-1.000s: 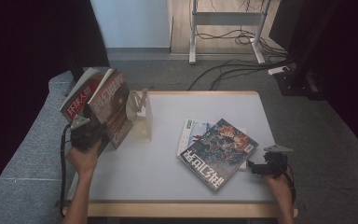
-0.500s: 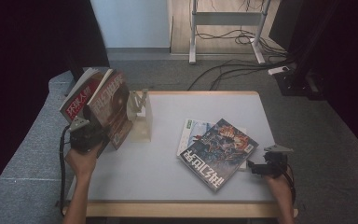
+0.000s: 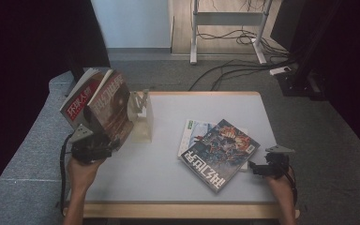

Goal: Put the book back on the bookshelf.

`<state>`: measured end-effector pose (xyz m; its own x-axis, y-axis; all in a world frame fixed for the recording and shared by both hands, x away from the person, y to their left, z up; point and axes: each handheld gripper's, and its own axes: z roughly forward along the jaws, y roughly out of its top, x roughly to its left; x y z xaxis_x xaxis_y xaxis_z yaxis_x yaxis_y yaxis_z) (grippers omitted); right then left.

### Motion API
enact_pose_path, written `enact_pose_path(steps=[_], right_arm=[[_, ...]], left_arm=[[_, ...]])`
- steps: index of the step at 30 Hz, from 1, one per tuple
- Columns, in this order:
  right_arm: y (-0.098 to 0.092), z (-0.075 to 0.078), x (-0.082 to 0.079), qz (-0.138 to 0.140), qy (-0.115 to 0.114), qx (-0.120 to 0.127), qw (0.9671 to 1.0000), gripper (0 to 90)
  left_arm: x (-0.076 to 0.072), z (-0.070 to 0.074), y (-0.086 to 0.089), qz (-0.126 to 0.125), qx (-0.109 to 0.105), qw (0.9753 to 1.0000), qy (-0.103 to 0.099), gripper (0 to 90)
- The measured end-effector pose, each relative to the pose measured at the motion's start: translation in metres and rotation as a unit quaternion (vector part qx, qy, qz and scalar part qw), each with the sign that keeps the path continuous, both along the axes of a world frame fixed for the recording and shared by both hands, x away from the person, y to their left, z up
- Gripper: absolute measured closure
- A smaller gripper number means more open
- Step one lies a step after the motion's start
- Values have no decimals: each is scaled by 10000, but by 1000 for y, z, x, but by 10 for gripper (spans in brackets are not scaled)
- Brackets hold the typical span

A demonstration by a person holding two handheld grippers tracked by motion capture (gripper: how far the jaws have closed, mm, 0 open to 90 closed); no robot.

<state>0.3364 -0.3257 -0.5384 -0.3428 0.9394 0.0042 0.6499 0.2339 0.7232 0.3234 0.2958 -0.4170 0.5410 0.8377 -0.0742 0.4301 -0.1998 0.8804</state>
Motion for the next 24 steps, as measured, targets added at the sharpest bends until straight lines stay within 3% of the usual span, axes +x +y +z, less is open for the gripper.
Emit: enact_pose_path(steps=[6, 11, 24], right_arm=[[0, 0, 0, -1, -1, -1, 10000, 0], [0, 0, 0, -1, -1, -1, 10000, 0], [0, 0, 0, 0, -3, -2, 10000, 0]], left_arm=[[-6, -6, -12, -378, 36, 9993, 75, 0], [-5, -18, -24, -652, -48, 9976, 216, 0], [5, -60, -57, -1022, 436, 9923, 548, 0]])
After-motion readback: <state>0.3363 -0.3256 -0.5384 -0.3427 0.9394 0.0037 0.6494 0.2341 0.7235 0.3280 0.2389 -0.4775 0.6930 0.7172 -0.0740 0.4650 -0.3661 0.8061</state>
